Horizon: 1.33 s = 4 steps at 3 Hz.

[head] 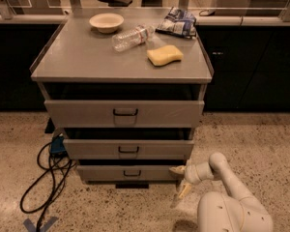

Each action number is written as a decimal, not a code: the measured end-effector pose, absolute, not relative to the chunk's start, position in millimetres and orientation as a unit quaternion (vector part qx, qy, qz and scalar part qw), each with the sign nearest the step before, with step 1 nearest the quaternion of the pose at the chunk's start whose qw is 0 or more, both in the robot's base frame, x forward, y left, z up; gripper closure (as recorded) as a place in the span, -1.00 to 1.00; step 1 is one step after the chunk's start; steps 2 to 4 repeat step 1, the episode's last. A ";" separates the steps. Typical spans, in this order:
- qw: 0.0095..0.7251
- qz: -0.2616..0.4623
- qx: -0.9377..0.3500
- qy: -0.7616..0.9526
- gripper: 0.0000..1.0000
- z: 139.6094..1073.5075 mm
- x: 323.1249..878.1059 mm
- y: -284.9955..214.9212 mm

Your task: Close bottom drawer

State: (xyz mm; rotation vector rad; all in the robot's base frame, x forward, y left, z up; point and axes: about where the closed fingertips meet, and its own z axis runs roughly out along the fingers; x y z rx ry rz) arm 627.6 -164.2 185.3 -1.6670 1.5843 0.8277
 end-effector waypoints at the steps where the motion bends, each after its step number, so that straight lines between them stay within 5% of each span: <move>1: 0.342 0.318 -0.641 0.609 -1.00 185.3 627.6 -164.2; 4: 0.342 0.318 -0.641 0.609 -1.00 185.3 627.6 -164.2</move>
Offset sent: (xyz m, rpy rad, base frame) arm 0.0000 0.0000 0.0000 0.0000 0.0000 0.0000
